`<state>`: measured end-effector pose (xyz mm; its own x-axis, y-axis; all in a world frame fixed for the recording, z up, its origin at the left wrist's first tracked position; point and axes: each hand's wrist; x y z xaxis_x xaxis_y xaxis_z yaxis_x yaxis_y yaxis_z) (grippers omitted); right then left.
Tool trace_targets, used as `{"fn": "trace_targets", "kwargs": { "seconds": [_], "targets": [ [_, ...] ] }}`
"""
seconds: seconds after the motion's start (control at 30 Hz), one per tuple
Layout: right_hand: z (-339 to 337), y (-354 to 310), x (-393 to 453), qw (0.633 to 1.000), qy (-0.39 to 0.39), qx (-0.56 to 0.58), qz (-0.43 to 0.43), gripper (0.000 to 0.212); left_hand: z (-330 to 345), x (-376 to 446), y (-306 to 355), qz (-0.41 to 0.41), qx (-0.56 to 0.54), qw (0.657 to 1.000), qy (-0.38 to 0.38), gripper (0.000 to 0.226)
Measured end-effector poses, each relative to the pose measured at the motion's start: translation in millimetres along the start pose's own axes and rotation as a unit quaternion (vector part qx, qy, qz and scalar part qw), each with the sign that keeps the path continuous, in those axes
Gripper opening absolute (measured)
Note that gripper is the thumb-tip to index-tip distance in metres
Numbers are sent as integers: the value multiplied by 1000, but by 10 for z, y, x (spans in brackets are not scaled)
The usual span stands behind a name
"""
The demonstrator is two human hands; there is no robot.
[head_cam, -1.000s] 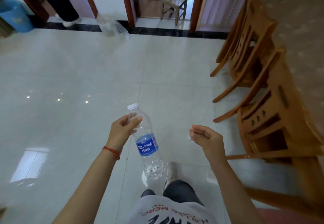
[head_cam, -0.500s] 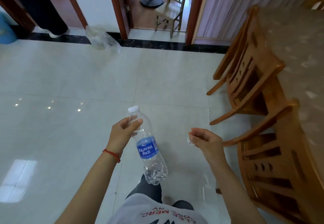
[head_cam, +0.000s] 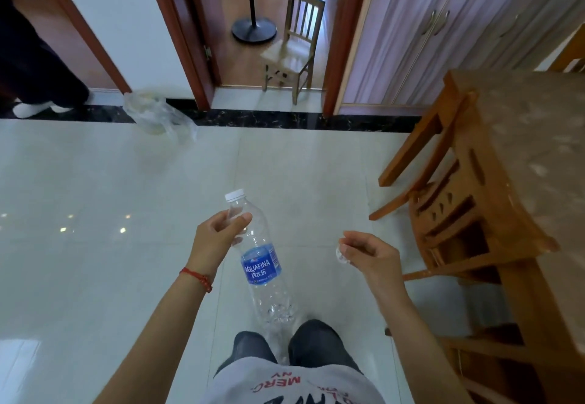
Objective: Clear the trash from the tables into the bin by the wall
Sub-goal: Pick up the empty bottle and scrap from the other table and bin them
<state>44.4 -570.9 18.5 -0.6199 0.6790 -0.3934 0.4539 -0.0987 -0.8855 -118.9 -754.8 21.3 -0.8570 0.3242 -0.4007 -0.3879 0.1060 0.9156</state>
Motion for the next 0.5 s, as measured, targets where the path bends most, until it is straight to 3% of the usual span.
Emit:
{"fn": "trace_targets", "kwargs": {
  "seconds": [0.5],
  "targets": [
    [-370, -1178, 2709, 1000, 7, -7, -7, 22, 1446, 2372, 1008, 8, 7, 1000, -20, 40]
  ]
}}
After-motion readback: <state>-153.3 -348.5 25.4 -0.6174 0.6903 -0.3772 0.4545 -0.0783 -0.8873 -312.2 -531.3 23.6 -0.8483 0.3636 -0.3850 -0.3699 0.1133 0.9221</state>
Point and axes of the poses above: each hand's wrist, its own x-axis towards the middle knuckle, its own z-axis out of the palm, y = z × x, and after that the axes turned 10 degrees about -x, right-handed
